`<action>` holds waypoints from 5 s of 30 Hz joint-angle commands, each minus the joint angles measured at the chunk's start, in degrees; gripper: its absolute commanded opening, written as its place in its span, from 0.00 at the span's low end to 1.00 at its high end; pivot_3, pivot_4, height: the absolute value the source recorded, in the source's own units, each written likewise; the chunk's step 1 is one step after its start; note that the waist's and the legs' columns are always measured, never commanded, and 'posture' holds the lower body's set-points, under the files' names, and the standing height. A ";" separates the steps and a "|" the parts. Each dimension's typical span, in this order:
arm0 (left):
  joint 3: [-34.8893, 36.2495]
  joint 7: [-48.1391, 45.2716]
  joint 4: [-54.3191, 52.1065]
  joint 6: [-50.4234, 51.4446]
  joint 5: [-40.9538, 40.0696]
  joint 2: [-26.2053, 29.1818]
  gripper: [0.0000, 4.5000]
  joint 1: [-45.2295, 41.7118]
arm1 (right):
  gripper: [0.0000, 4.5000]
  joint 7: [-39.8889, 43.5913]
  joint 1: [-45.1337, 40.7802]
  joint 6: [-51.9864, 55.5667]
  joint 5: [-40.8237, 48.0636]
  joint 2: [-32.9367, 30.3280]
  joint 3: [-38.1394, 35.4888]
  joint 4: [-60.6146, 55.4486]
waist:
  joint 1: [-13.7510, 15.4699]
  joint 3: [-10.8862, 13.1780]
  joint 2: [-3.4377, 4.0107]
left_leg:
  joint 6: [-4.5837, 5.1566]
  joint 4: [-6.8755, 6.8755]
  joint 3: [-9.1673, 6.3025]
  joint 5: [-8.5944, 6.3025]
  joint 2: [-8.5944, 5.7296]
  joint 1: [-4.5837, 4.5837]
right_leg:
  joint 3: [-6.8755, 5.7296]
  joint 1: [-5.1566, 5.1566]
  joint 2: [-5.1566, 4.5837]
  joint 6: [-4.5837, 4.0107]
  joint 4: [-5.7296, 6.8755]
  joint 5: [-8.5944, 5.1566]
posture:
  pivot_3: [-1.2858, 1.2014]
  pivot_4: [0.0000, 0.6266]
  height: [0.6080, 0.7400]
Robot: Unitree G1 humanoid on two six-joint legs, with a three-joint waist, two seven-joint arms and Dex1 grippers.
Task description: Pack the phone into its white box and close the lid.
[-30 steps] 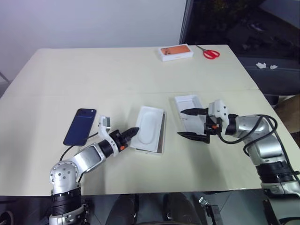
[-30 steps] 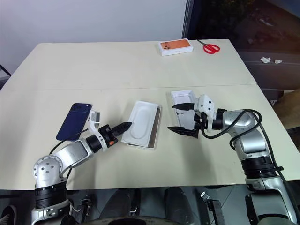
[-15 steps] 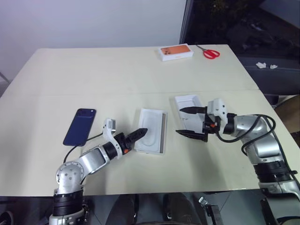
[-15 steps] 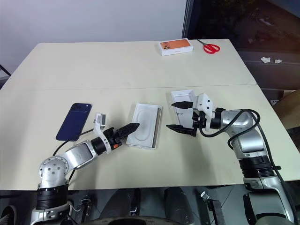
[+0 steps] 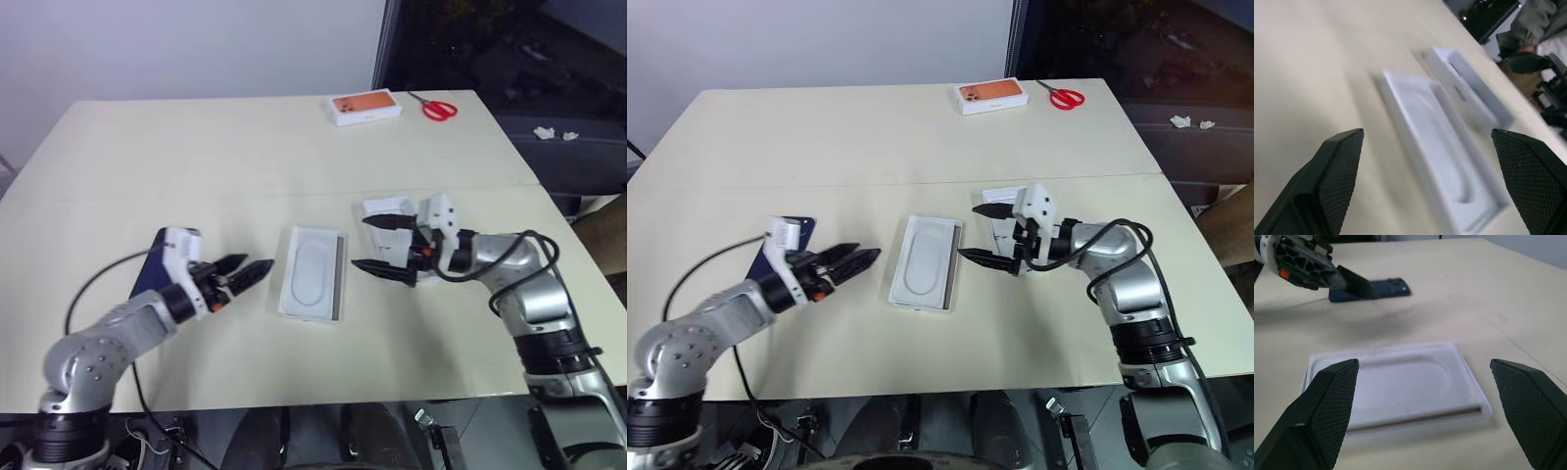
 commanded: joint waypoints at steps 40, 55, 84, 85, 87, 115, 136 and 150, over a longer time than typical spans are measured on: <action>2.95 -14.12 3.74 -13.26 14.26 -0.75 0.99 -2.02 | 0.01 -1.36 -6.65 7.47 -35.42 -4.57 27.56 -8.29 | -0.02 -0.02 -0.05 | -0.01 0.26 -0.39 0.11 -0.07 -0.76 | -0.41 -0.58 -0.04 -0.05 0.18 -0.01 | 0.52 0.24 1.00; 1.66 -13.32 3.00 -13.60 15.24 -1.60 0.99 -1.68 | 0.01 -0.34 -8.28 4.11 -36.23 -4.78 26.27 -7.03 | -0.01 -0.03 -0.05 | -0.01 0.41 -0.53 0.11 -0.10 -0.73 | -0.53 -0.41 -0.05 -0.05 0.18 0.00 | 0.52 0.24 1.00; -6.49 -14.46 4.25 -17.93 24.76 -2.11 0.99 0.09 | 0.01 -3.50 -9.98 4.72 -28.18 1.32 14.27 0.47 | 0.13 -0.01 -0.03 | -0.03 0.70 -0.62 0.12 -0.12 -0.68 | -0.59 -0.27 0.00 -0.08 0.38 0.03 | 0.52 0.24 1.00; -7.46 -14.66 4.47 -18.17 25.25 -2.46 0.99 -0.19 | 0.01 -2.56 -9.60 4.00 -27.49 0.07 13.65 1.08 | 0.11 -0.01 -0.03 | -0.01 0.70 -0.62 0.11 -0.15 -0.68 | -0.59 -0.25 -0.03 -0.08 0.35 0.03 | 0.52 0.24 1.00; -8.04 -14.21 4.81 -16.41 24.05 -3.54 0.87 -1.53 | 0.00 -1.21 -8.84 1.30 -27.12 -3.30 12.50 2.95 | 0.18 -0.01 -0.02 | 0.02 0.71 -0.62 0.09 -0.17 -0.71 | -0.59 -0.25 -0.05 -0.08 0.32 0.03 | 0.52 0.24 1.00; -13.31 -12.84 11.26 -20.00 33.49 -7.04 0.01 -4.17 | 0.00 1.30 -1.92 -2.03 -23.70 -9.23 11.19 -0.05 | 0.00 0.00 0.02 | 0.03 0.79 -0.65 0.10 -0.09 -0.71 | -0.62 -0.24 0.02 -0.06 0.39 0.04 | 0.52 0.24 1.00; -15.45 -10.11 11.26 -19.65 36.66 -11.47 0.01 -3.64 | 0.00 -2.18 -5.57 -2.33 -24.78 -1.32 13.58 2.96 | -0.16 0.00 0.03 | 0.04 0.89 -0.67 0.12 -0.11 -0.69 | -0.62 -0.19 0.02 0.01 0.43 0.09 | 0.52 0.24 1.00; -8.14 -11.47 10.32 -14.53 31.84 -6.49 0.01 -3.66 | 0.00 -0.57 -10.47 1.66 -20.15 -2.88 9.33 1.64 | -0.15 0.00 0.02 | 0.04 0.87 -0.68 0.12 -0.10 -0.70 | -0.63 -0.21 0.02 0.01 0.42 0.10 | 0.52 0.24 1.00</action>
